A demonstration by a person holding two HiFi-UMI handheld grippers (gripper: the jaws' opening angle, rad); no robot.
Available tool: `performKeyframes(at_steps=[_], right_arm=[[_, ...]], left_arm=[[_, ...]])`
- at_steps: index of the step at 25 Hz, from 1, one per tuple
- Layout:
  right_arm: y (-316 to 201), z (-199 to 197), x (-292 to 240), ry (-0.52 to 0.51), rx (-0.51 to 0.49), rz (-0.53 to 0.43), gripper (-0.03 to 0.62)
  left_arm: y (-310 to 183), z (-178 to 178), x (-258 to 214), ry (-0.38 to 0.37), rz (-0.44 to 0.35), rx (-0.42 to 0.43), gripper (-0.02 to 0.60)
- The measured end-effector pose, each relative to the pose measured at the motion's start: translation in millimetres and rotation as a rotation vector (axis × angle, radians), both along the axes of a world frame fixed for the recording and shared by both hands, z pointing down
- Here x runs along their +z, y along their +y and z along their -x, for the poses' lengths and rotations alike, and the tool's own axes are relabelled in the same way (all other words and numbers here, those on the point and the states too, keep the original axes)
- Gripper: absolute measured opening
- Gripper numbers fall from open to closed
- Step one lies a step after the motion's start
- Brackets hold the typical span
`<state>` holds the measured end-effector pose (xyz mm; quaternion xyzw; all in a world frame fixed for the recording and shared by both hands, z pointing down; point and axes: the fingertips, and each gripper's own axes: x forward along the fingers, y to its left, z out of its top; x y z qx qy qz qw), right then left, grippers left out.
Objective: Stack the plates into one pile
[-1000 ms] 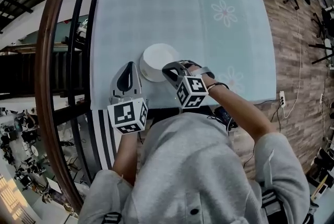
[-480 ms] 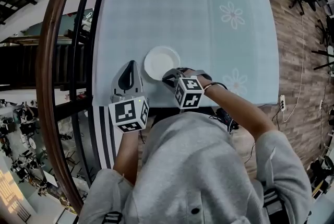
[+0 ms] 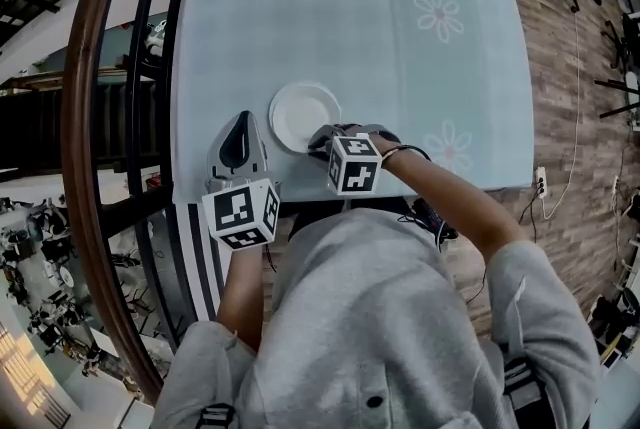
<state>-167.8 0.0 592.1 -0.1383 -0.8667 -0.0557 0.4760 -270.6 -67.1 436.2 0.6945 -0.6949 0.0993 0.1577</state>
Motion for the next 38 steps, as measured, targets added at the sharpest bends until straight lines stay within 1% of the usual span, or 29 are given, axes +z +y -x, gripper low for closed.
performKeyframes(at_steps=[3,5,7,10,13,17,21,23,25,29,32,35,38], right_arm=[[-0.1,-0.7,-1.6,-0.003,0.02,0.043,0.045],[0.6,-3.7,-3.8,-0.01,0.027,0.06,0.075],[-1.6,-6.9,-7.6,-0.02,0.04,0.067,0.086],[-12.5,-10.4,-16.5,-0.045,0.071,0.056,0.091],[-34.4,-12.6,-28.2,-0.083,0.125,0.016,0.092],[-83.2,-19.3,-49.2,-0.138,0.23,-0.07,0.091],[-146.2,-39.1,-79.2,-0.208,0.39,-0.153,0.092],[-178.2,-41.5,-91.7,-0.236,0.454,-0.202,0.097],[-211.2,-27.7,-105.8,-0.267,0.498,-0.24,0.115],[-287.2,15.3,-138.6,-0.319,0.532,-0.315,0.14],[-333.4,29.7,-147.5,-0.319,0.544,-0.418,0.141],[-363.5,41.0,-151.0,-0.308,0.541,-0.533,0.141],[-377.4,67.5,-144.2,-0.292,0.503,-0.609,0.141]], left_arm=[[-2.0,-0.3,1.5,0.0,0.002,0.004,0.017],[-1.7,-1.9,3.2,-0.001,0.005,0.007,0.017],[-1.7,-2.6,5.2,-0.003,0.01,0.008,0.017],[-3.2,-0.9,7.2,-0.005,0.015,0.004,0.017],[-5.2,2.4,9.5,-0.013,0.017,0.0,0.017],[-9.9,7.7,17.7,-0.04,0.027,-0.005,0.017],[-21.0,13.2,32.7,-0.081,0.049,0.0,0.017],[-31.9,27.2,44.9,-0.106,0.054,0.001,0.017],[-47.0,52.4,59.3,-0.129,0.067,0.0,0.017],[-93.8,98.8,90.8,-0.148,0.11,-0.002,0.017],[-123.7,110.6,122.1,-0.141,0.145,0.008,0.017],[-138.6,115.1,152.6,-0.113,0.16,0.012,0.017],[-132.7,130.7,160.4,-0.117,0.163,0.007,0.017]])
